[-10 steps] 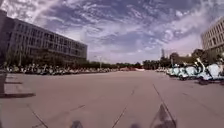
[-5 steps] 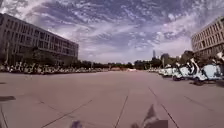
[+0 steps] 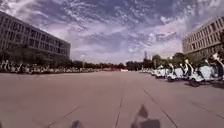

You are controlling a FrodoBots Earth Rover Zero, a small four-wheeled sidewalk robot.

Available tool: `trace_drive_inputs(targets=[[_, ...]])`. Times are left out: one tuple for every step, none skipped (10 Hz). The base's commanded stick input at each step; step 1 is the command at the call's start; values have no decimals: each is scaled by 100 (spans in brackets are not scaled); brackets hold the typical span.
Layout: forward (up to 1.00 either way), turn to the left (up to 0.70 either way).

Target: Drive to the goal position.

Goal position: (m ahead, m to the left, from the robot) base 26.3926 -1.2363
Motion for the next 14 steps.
trace_drive_inputs(targets=[[70,0],[70,-12],[70,-21],[70,-6],[70,-11],[70,-22],[70,-17],[70,-2],[70,-14],[70,-13],[70,0],[70,0],[70,-20],[70,-5]])
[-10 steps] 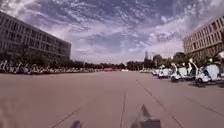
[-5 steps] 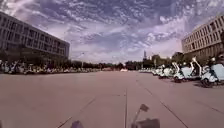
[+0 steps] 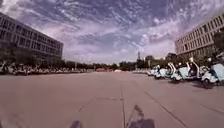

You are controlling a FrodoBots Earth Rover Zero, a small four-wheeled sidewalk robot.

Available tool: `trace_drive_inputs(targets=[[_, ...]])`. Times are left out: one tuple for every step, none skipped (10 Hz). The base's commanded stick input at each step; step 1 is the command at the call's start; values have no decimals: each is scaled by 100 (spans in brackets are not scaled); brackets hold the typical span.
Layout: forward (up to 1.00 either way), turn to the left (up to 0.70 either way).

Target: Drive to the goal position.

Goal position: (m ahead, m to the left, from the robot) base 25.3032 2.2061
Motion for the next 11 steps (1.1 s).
trace_drive_inputs(targets=[[70,-17],[70,-20],[70,-7],[70,-7],[70,-20],[70,-4],[70,0],[70,-15],[70,-16],[70,-5],[70,-4]])
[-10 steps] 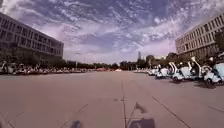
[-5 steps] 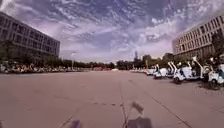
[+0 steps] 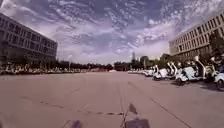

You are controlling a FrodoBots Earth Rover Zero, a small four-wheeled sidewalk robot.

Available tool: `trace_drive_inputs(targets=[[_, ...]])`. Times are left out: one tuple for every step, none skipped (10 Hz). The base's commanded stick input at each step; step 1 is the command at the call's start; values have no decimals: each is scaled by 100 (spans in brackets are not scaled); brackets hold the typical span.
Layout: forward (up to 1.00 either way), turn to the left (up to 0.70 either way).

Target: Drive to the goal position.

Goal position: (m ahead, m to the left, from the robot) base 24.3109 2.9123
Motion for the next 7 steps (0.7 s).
trace_drive_inputs(targets=[[70,-21],[70,-10],[70,-1],[70,-10],[70,-9],[70,0],[70,0]])
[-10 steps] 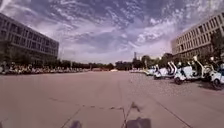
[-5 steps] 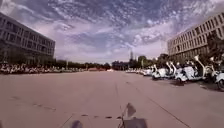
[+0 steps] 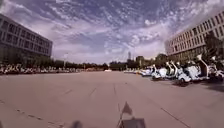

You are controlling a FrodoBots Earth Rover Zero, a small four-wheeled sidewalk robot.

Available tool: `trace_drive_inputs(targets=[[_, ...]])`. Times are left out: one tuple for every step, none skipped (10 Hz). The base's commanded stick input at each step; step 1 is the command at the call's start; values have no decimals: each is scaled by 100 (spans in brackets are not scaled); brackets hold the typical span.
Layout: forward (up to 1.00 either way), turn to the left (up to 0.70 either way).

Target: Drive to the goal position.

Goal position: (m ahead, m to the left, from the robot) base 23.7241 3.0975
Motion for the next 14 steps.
trace_drive_inputs(targets=[[70,0],[70,0],[70,0],[70,0],[70,0],[70,0],[70,0],[70,0],[70,0],[70,0],[70,0],[70,0],[70,0],[70,0]])
